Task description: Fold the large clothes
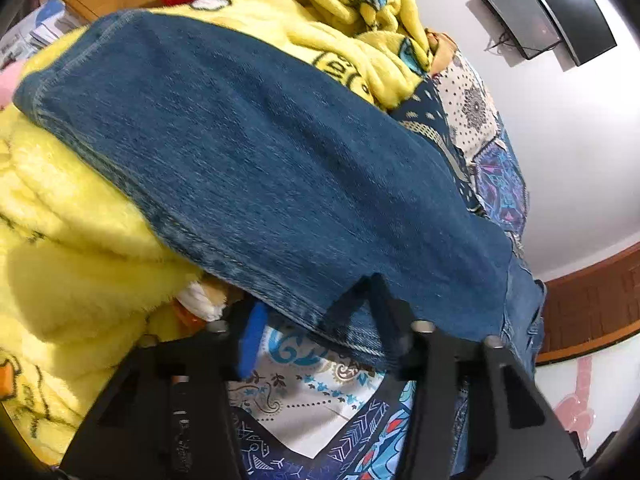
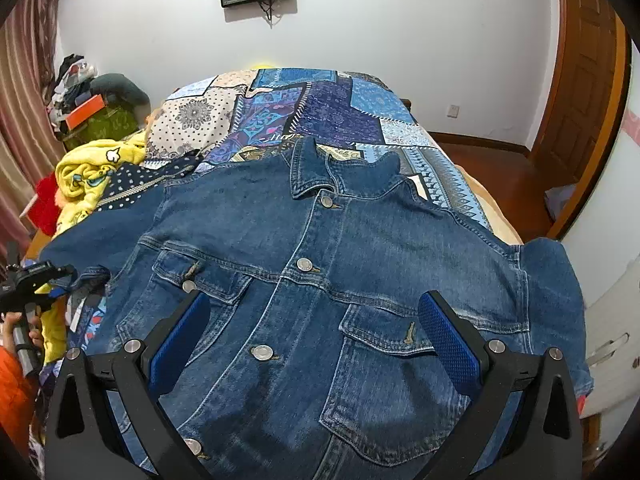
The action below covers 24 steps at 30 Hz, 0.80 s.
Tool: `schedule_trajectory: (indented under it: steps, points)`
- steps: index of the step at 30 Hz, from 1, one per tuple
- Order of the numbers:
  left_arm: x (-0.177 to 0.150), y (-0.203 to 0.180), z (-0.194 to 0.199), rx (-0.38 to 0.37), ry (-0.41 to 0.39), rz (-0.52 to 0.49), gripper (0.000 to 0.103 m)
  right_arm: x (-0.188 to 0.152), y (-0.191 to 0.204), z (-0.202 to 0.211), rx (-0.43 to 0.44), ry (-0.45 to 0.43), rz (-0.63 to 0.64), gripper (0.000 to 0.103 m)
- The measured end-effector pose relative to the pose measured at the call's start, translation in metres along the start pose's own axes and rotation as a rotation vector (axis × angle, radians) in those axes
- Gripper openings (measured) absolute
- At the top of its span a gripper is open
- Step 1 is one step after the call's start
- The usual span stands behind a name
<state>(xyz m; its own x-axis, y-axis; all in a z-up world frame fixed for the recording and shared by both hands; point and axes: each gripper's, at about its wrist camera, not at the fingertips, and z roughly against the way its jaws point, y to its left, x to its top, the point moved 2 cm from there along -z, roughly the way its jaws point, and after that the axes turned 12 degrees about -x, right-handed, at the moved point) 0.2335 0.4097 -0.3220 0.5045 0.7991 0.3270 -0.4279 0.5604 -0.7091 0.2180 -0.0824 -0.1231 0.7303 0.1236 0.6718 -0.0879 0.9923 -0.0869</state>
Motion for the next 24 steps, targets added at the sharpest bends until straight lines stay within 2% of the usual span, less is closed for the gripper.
schedule_trajectory:
  steps: [1,2,5,8,11,13,19,21,24]
  points:
    - [0.0,-0.002,0.002,0.02,-0.003,-0.014,0.029,0.0,-0.001,0.001,0.002,-0.002,-0.004,0.103]
    - [0.0,-0.003,0.005,0.032,-0.004,-0.026,0.027,0.0,-0.002,0.003,0.005,-0.003,-0.007,0.103]
    - [0.002,-0.013,0.012,0.014,-0.003,-0.03,0.011,0.001,-0.006,0.007,0.013,-0.009,-0.02,0.103]
    - [0.007,-0.035,0.024,0.057,-0.036,-0.1,0.011,0.001,-0.01,0.013,0.027,-0.013,-0.039,0.103]
    - [0.014,-0.076,0.035,0.117,-0.091,-0.233,0.011,0.001,-0.016,0.019,0.033,-0.025,-0.055,0.103]
    - [0.018,-0.107,0.042,0.13,-0.124,-0.313,0.01,0.0,-0.021,0.023,0.033,-0.031,-0.065,0.103]
    - [0.016,-0.209,0.047,0.043,-0.172,-0.522,0.007,-0.004,-0.045,0.032,0.065,-0.035,-0.132,0.103]
    - [0.004,-0.244,0.041,-0.005,-0.158,-0.589,0.006,-0.006,-0.054,0.033,0.083,-0.024,-0.162,0.103]
    - [-0.031,-0.298,0.022,-0.078,-0.108,-0.705,0.006,-0.01,-0.066,0.033,0.111,0.0,-0.214,0.103]
